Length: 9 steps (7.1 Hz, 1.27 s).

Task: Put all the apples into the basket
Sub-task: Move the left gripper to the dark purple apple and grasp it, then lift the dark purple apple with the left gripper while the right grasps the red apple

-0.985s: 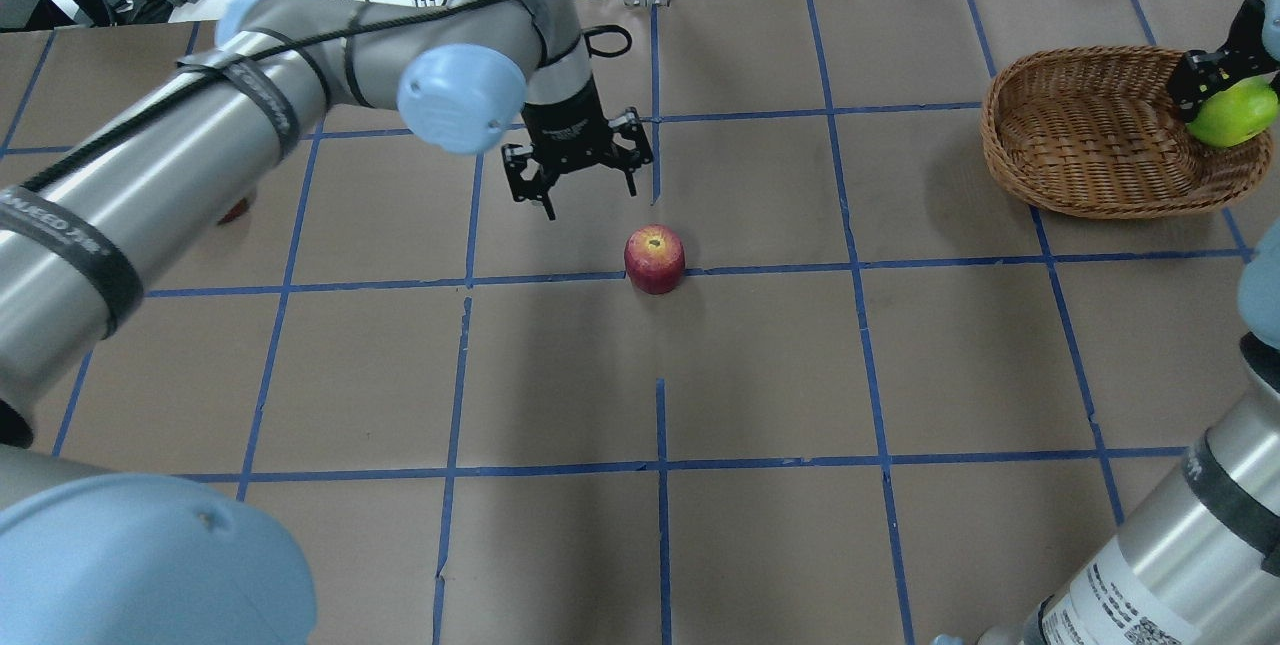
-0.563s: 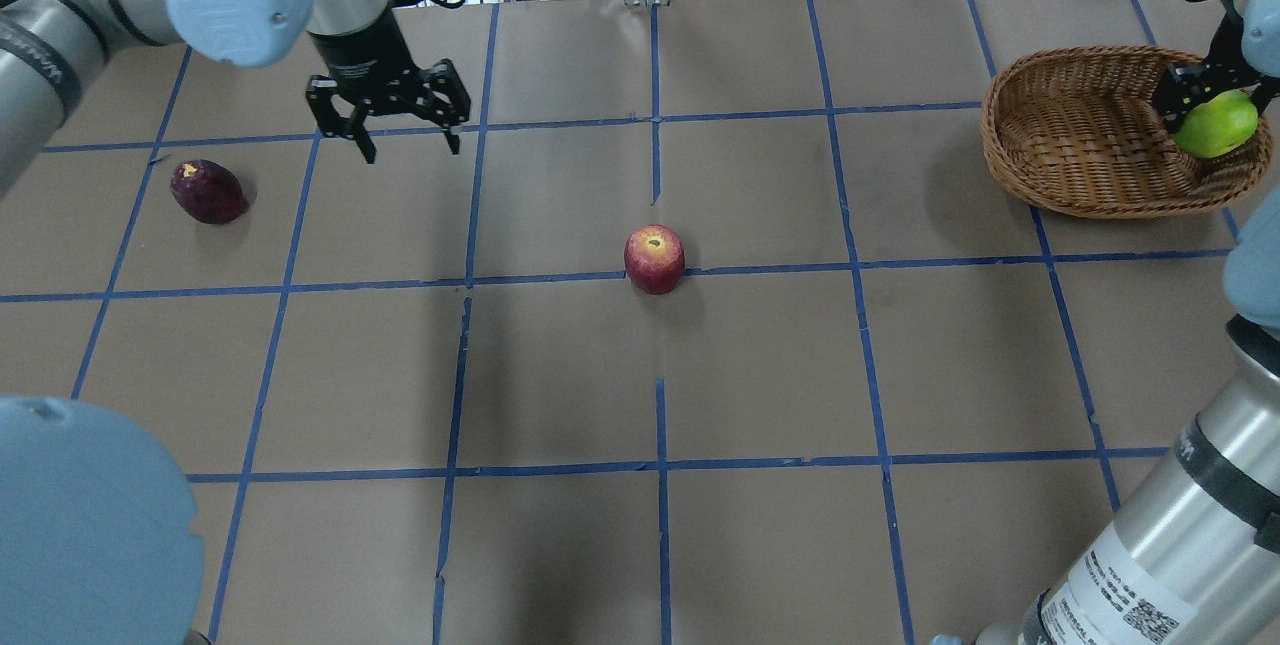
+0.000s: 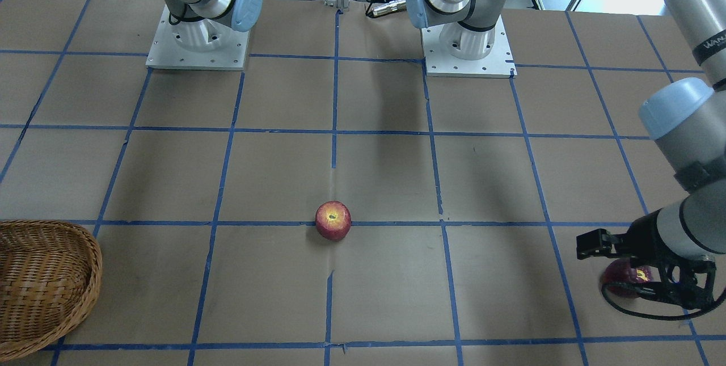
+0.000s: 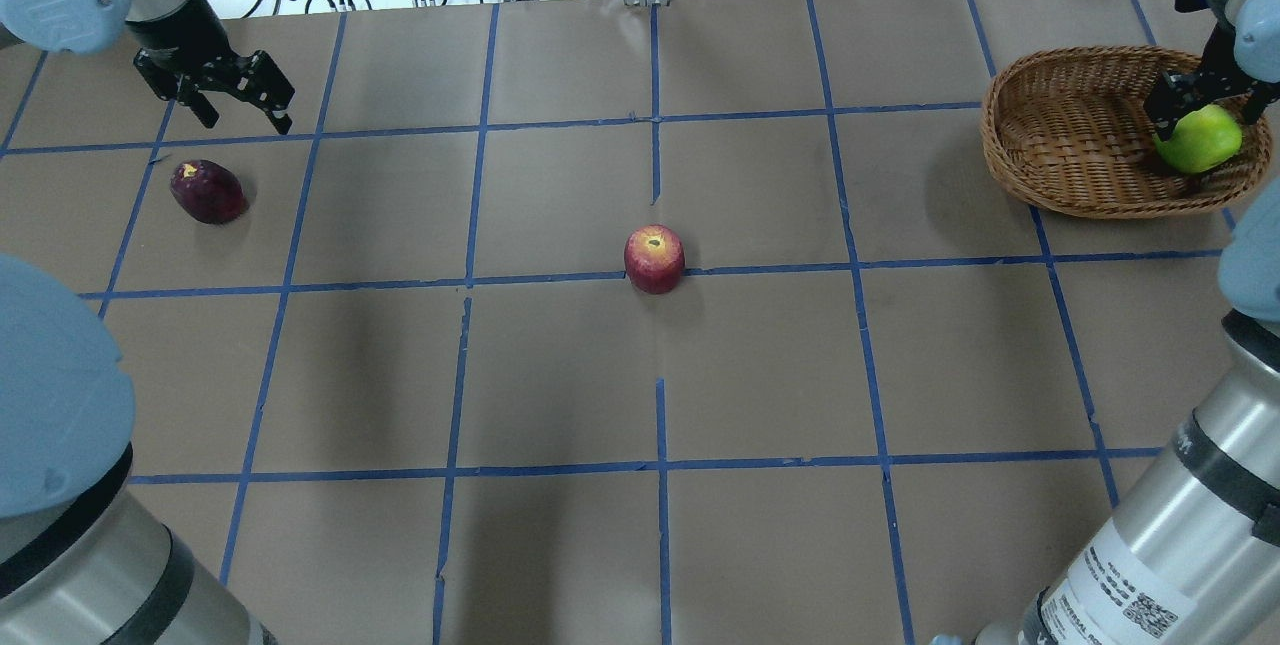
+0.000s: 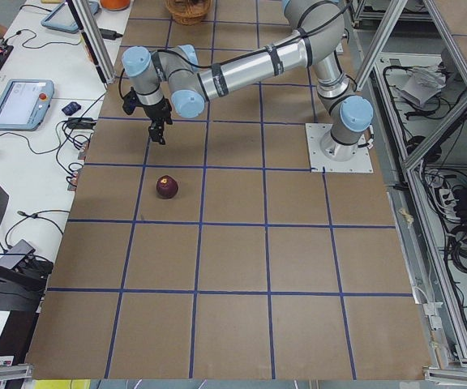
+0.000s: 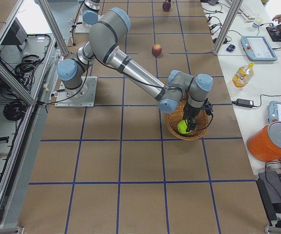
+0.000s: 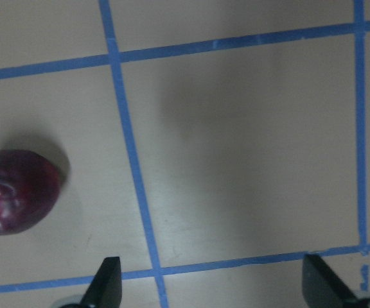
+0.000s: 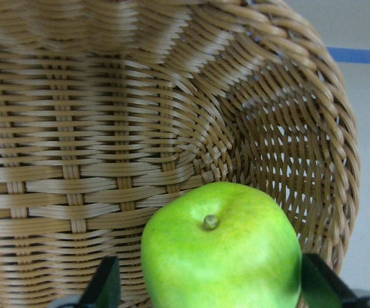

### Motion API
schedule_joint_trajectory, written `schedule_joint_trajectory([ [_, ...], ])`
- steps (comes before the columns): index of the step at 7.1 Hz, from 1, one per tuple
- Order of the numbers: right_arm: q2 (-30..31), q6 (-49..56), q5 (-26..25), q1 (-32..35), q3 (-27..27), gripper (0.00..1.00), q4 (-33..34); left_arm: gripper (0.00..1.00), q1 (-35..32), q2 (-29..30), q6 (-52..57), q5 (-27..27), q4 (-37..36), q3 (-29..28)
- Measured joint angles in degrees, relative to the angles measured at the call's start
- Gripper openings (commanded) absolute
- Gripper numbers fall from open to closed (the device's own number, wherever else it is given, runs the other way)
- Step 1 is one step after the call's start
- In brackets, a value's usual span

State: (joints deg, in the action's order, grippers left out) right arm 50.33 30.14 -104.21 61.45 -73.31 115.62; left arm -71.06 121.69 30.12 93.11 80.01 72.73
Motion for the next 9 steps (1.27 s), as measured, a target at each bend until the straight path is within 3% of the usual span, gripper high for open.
schedule_joint_trajectory([
  [2, 3.83, -0.21, 0.75, 0.85, -0.18, 1.00, -5.53, 1.00, 4.82, 3.69, 9.67, 1.93, -4.47, -0.04],
  [4, 9.27, -2.87, 4.50, 3.95, -0.41, 1.00, -15.52, 1.00, 7.13, 6.34, 13.19, 2.34, -6.32, -0.22],
  [6, 13.40, -15.83, 10.94, 10.50, -0.67, 1.00, -22.91, 1.00, 7.40, 8.71, 13.49, 2.25, -8.87, -0.08],
  [7, 14.33, -23.82, 13.00, 15.24, -0.71, 1.00, -24.81, 0.80, 7.41, 9.49, 13.50, 2.17, -9.44, 0.08],
  [9, 14.28, -39.23, 14.92, 25.85, -0.83, 1.00, -25.48, 0.51, 7.43, 10.46, 13.61, 2.08, -9.92, 0.08],
])
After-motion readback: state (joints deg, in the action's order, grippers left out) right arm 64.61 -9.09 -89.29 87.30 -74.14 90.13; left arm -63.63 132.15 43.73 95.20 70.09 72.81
